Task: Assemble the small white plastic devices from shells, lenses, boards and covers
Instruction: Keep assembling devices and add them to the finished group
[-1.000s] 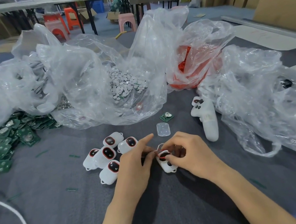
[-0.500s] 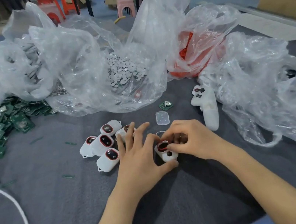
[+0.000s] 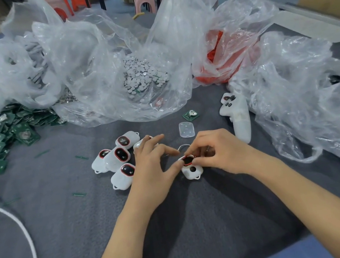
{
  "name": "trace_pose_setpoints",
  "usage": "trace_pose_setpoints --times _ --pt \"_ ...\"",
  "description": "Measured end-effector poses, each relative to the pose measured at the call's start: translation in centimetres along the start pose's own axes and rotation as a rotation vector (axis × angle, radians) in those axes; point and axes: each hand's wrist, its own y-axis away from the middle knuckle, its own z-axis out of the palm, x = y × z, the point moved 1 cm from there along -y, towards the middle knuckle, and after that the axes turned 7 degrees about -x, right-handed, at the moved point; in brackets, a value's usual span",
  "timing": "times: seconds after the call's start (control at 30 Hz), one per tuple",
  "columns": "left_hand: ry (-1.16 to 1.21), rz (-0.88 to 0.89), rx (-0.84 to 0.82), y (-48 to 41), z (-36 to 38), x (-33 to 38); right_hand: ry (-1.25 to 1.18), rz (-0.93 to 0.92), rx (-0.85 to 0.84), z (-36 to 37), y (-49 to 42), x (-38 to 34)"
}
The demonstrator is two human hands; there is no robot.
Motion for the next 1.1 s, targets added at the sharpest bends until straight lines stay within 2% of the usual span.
trace_pose_setpoints --times 0.27,0.43,0.77,1.1 --pt "-0.034 -0.002 -0.038 -0.01 -0.02 -0.04 -0.018 0.012 -0.024 0.05 -0.11 0.18" --pt "-0.049 0.074 -0.073 0.10 -0.09 0.13 -0.026 0.032 -0.037 0.07 -0.26 0.36" --pt "-0.054 0.072 -0.151 0.03 -0.43 -0.09 -0.189 0.101 -0.030 0.22 -0.15 0.73" --pt "-0.087 0.109 -0.152 -0.12 -0.17 -0.56 -0.162 0.165 -0.137 -0.06 -0.89 0.46"
